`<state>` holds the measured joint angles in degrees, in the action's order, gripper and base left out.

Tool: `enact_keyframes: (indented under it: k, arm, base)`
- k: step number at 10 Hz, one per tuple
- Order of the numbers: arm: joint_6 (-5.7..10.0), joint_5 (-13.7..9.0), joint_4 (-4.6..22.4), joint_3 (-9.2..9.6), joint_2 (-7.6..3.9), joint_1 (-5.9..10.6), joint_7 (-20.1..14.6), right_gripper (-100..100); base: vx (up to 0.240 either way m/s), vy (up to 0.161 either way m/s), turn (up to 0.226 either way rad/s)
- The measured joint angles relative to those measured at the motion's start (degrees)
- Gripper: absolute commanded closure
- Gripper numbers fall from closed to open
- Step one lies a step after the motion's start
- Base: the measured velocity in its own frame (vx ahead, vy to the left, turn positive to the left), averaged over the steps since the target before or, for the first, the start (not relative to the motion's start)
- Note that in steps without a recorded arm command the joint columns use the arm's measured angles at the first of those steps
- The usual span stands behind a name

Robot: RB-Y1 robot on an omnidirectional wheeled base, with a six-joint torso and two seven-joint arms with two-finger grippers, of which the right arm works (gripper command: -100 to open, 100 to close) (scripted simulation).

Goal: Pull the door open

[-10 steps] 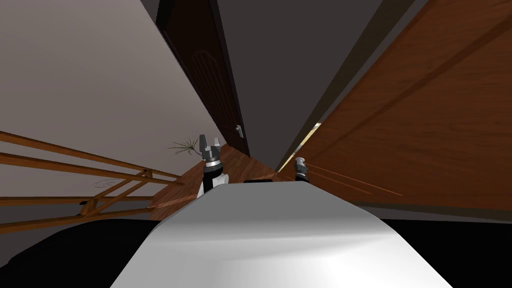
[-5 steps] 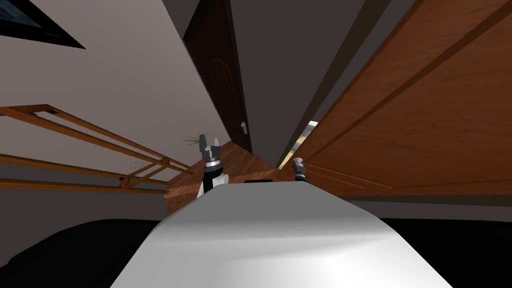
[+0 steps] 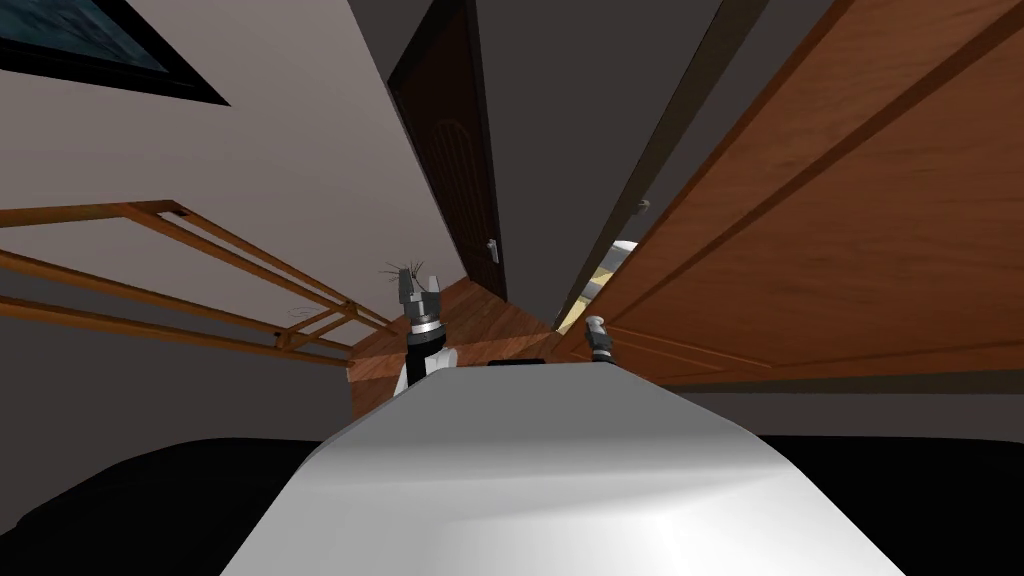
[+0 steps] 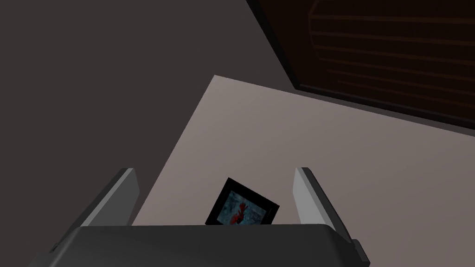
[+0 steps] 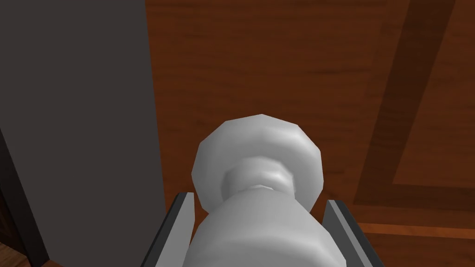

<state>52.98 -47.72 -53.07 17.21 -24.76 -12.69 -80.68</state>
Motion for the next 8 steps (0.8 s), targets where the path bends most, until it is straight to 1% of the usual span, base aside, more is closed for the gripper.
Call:
enact_keyframes:
  k: [1, 3, 4, 5, 6, 7, 8]
  arm:
    - [0.03, 0.30, -0.62, 0.64, -0.33, -0.43, -0.32, 100]
    - [1.05, 1.36, -0.51, 2.42, -1.49, -0.72, -1.98, 100]
    - [1.34, 1.85, -1.04, 3.32, -2.00, -1.45, -2.58, 100]
    - [1.75, 2.35, -1.16, 4.21, -2.40, -1.84, -3.24, 100]
    - [1.74, 2.46, -1.09, 4.49, -2.33, -2.01, -3.39, 100]
    - [2.16, 2.68, -1.07, 4.96, -2.82, -2.34, -3.84, 100]
    - [2.87, 2.99, -0.87, 5.58, -3.30, -2.33, -4.58, 100]
  base:
    - [-0.281, -0.027, 0.100]
    - [-0.278, -0.024, 0.139]
    - [-0.230, -0.036, 0.089]
    - [-0.110, -0.010, 0.021]
    - [-0.165, -0.020, 0.138]
    - [-0.255, -0.061, 0.156]
    - [-0.240, -0.010, 0.110]
